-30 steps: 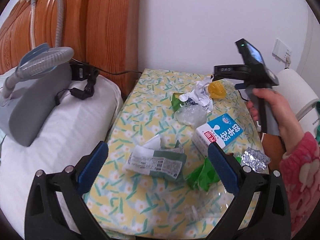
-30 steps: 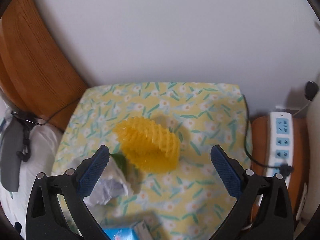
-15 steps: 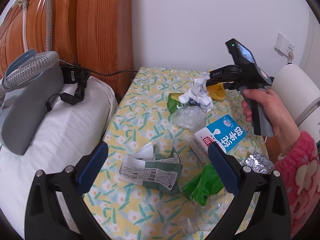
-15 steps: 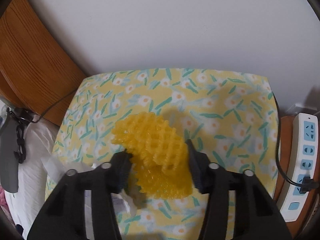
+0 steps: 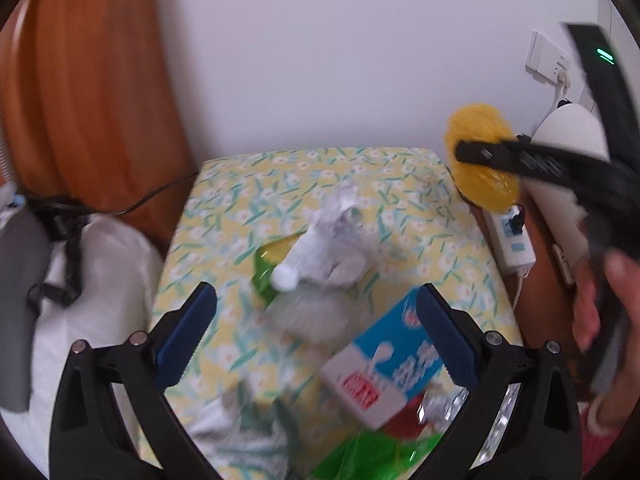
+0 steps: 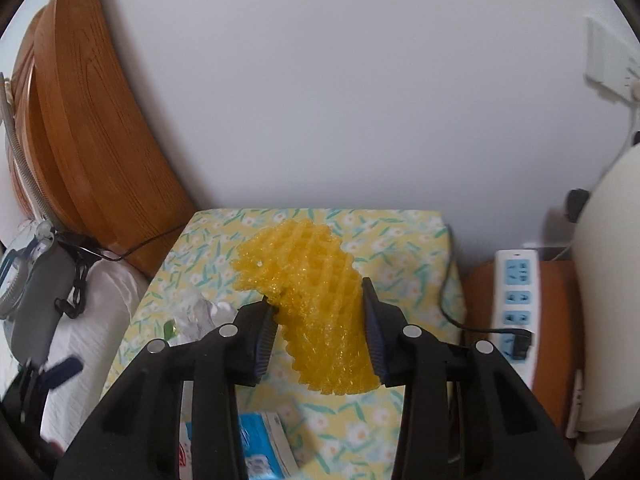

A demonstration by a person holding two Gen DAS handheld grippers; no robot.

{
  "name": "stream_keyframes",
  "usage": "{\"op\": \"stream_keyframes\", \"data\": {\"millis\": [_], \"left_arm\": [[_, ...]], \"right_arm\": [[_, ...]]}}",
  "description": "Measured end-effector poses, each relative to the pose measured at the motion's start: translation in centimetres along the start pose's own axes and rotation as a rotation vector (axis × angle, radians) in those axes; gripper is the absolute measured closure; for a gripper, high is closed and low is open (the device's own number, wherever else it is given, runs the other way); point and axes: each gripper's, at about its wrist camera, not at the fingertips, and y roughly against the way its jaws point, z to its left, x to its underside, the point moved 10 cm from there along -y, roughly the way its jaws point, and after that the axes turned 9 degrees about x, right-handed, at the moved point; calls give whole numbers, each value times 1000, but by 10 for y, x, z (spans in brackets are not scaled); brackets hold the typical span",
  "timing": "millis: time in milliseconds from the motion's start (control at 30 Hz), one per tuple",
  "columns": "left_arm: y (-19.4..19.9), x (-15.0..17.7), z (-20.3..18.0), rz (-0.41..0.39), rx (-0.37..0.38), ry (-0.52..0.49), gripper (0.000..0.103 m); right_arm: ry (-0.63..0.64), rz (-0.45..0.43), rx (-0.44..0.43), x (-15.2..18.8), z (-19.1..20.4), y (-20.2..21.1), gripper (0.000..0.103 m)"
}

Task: Collect trash
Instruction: 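Grasp the yellow mesh fruit net with the right tool, then grasp the crumpled white paper with the left tool while the right tool holds the net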

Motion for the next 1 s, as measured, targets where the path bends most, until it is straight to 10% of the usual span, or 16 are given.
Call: {"op": "stream_keyframes", "data": {"millis": [233, 500, 1000], "left_arm": [[-68, -25, 1, 67, -45, 34, 12], [-109, -21, 6, 163, -91, 93, 63], [26, -51, -2, -59, -56, 133, 74]], "right_arm": [[-35, -30, 39, 11, -34, 10, 62], [-23, -19, -18, 18, -32, 4, 61], [60, -64, -62, 23, -6, 28, 61]]}}
